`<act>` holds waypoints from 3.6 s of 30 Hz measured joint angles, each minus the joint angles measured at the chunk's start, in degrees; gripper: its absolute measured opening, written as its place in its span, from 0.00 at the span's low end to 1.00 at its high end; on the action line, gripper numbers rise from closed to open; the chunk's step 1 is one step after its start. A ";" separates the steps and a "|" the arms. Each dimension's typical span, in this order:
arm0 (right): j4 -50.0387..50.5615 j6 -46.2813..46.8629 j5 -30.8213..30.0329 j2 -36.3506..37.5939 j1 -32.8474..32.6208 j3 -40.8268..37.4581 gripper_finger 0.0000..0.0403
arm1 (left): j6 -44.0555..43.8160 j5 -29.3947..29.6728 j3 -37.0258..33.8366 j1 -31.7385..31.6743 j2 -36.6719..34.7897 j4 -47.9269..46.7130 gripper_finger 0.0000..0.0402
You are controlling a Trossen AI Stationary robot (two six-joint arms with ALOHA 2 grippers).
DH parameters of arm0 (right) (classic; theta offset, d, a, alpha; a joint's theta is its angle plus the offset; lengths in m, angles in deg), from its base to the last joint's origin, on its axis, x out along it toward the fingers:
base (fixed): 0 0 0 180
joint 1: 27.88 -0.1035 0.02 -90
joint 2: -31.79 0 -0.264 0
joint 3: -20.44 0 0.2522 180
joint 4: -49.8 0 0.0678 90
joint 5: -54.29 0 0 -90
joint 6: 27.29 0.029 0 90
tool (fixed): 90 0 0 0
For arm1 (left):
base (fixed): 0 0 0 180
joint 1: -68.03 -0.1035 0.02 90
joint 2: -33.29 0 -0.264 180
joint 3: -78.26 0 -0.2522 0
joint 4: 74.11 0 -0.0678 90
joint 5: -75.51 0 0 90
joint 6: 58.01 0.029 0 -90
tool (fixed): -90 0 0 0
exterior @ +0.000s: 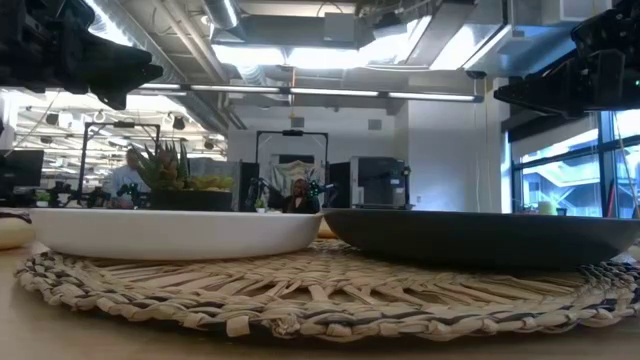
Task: Pick & Place donuts
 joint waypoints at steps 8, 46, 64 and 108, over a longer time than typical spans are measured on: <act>0.00 0.00 0.01 0.01 0.00 -0.01 0.38 | 0.00 0.00 0.01 0.01 -0.02 0.02 0.37; 0.00 -0.01 0.01 0.00 0.02 0.00 0.38 | 0.00 0.00 0.00 0.01 -0.02 0.01 0.37; 0.00 0.00 0.00 0.00 0.02 0.00 0.38 | 0.00 0.00 0.00 0.00 -0.02 0.01 0.38; -0.05 24.72 -1.86 0.01 0.02 0.00 0.65 | 1.44 2.94 0.02 0.00 -0.02 0.02 0.38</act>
